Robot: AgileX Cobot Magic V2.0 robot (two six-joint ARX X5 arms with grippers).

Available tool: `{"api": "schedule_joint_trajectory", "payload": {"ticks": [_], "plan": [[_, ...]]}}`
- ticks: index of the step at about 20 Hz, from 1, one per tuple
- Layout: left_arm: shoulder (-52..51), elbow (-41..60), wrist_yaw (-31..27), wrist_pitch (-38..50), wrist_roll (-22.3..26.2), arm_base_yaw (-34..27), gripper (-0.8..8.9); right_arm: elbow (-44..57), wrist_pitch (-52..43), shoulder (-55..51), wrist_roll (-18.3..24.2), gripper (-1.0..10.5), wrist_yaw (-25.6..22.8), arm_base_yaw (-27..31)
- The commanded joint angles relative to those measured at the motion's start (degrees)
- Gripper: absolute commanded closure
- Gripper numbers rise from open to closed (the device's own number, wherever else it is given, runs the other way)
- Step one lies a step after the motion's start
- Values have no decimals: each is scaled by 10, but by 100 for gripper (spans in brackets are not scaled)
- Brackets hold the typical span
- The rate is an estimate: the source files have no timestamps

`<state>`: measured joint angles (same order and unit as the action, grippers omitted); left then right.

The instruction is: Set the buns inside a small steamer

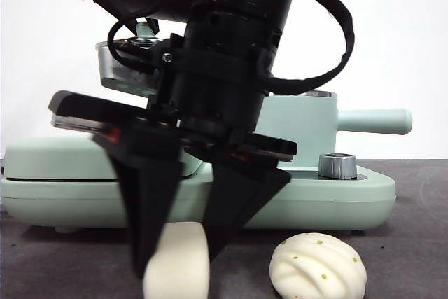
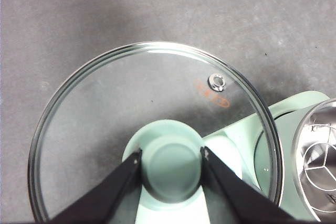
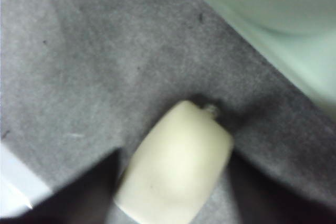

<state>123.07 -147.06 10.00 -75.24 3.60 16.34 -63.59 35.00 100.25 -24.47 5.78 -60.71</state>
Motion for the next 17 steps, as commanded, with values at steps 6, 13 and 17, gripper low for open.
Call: {"api": "schedule_joint_trajectory", "payload": {"ticks": [6, 13, 17], "plan": [[1, -23, 1, 9, -1, -7, 704, -133, 156, 11, 35, 792, 9, 23], [1, -23, 1, 13, -1, -19, 704, -414, 358, 23, 135, 792, 16, 163], [1, -23, 1, 13, -1, -21, 704, -533, 380, 73, 158, 787, 18, 251]]}}
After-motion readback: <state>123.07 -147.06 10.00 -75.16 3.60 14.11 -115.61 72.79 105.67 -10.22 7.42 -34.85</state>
